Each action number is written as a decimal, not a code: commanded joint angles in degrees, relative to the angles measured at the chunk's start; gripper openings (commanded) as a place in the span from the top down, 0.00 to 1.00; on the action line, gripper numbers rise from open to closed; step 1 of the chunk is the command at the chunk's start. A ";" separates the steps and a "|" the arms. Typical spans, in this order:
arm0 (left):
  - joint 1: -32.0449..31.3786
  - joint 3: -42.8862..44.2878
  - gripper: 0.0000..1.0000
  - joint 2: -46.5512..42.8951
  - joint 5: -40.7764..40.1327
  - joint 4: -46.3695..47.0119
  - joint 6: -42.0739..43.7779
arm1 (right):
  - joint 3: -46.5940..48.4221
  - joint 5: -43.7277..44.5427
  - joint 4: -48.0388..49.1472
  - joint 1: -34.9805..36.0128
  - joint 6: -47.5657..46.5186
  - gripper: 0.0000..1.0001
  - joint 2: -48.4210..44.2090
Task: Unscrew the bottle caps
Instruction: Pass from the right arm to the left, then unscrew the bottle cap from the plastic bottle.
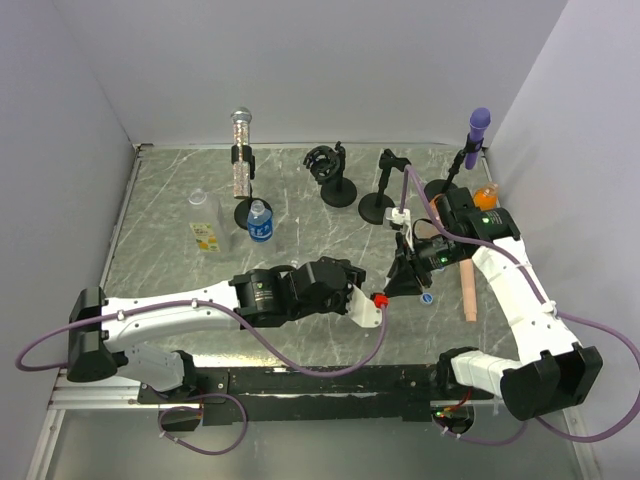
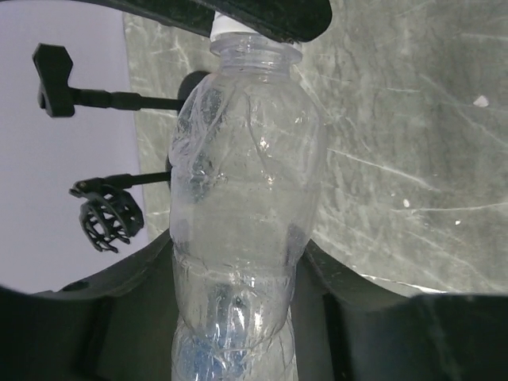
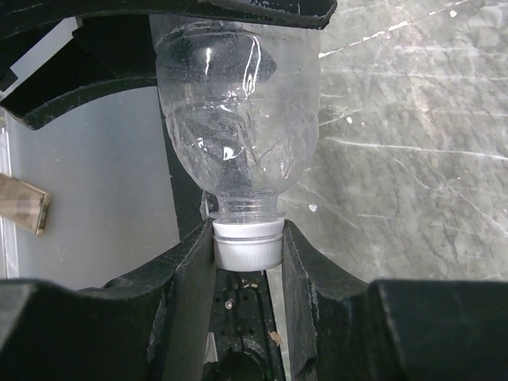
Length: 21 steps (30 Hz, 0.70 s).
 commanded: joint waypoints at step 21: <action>-0.52 -8.31 0.65 -4.33 0.78 8.81 -54.93 | -16.94 -18.99 41.52 -14.60 51.16 0.02 -16.25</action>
